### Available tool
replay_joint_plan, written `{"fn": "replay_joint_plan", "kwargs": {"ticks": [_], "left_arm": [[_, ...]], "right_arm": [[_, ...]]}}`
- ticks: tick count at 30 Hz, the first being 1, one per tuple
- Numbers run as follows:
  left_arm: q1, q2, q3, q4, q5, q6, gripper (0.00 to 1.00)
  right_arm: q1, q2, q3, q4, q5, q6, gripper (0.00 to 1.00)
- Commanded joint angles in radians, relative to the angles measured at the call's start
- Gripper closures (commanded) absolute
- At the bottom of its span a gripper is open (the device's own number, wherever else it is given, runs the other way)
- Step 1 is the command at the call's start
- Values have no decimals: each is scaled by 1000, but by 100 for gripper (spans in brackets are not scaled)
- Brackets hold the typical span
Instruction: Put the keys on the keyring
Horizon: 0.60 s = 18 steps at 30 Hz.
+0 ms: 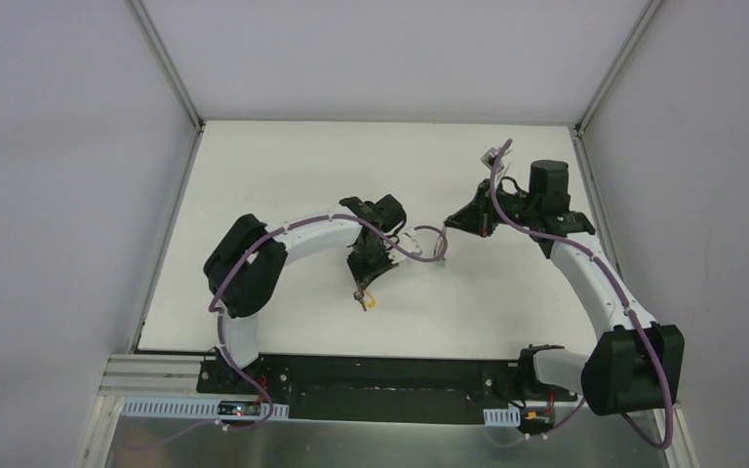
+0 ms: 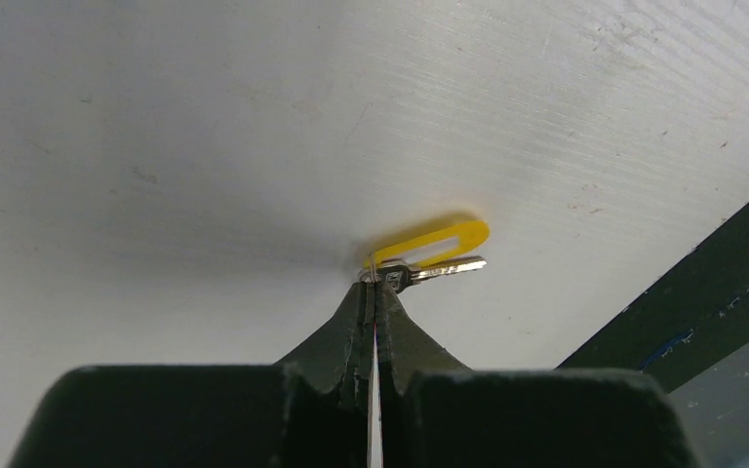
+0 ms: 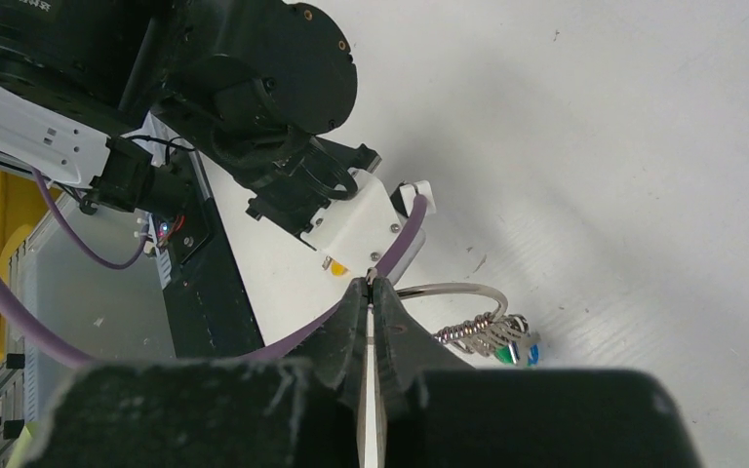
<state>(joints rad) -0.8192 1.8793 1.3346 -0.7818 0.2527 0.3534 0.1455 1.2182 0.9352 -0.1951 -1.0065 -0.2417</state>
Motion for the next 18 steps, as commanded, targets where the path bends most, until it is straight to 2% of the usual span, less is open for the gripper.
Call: {"fn": "replay_joint_plan", "kwargs": {"ticks": [1,13,18], "left_arm": [[-10,24,24,-12,1,-24,99],[-11,52,28,-7,-3,-30,87],[-10,49,26,-4,-6,-30,87]], "right_arm": [[-4,-41,-4,10,-23,-22,100],[-7,-45,-17,14,-23,-27,100],[-7,-43,-22,20,-28,-23,100]]}}
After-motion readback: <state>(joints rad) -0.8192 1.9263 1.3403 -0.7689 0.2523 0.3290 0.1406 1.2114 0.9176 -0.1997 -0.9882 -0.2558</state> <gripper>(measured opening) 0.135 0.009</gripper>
